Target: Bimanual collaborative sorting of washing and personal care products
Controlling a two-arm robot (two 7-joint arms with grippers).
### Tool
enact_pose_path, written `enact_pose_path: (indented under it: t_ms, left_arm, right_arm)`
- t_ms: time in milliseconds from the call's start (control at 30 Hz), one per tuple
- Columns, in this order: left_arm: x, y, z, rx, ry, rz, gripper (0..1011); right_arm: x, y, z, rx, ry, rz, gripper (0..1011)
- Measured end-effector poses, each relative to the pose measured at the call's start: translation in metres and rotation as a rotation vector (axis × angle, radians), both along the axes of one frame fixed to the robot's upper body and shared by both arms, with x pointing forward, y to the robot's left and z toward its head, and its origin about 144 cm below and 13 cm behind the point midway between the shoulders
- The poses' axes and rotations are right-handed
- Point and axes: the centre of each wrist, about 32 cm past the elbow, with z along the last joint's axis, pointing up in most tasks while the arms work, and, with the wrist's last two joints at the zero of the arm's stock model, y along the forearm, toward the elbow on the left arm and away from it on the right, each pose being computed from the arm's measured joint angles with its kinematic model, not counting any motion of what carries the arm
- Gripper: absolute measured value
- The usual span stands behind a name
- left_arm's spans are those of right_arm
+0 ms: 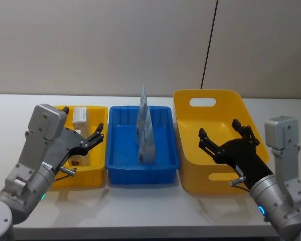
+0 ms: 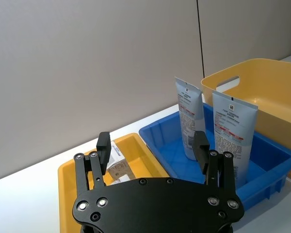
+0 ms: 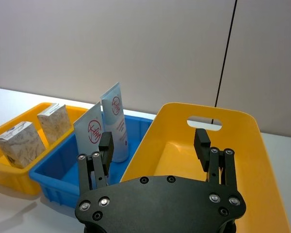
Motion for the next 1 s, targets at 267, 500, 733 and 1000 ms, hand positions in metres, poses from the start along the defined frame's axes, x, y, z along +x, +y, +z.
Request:
enact_pose_path:
  t_ms: [267, 500, 733, 1000]
  left_arm:
    - [0.0, 0.0, 0.0, 0.0, 0.0, 0.0, 1001]
    - [0.0, 0.0, 0.0, 0.0, 0.0, 0.0, 1002]
    - [0.0, 0.0, 0.0, 0.0, 0.0, 0.0, 1002]
    - [0.0, 0.0, 0.0, 0.0, 0.0, 0.0, 1001]
  right_arm:
    - [0.0, 0.0, 0.0, 0.0, 0.0, 0.0, 1000]
    - [0.0, 0.0, 0.0, 0.0, 0.0, 0.0, 1000]
    - [0.0, 0.0, 0.0, 0.0, 0.0, 0.0, 1000]
    - [0.0, 0.0, 0.0, 0.0, 0.0, 0.0, 1000]
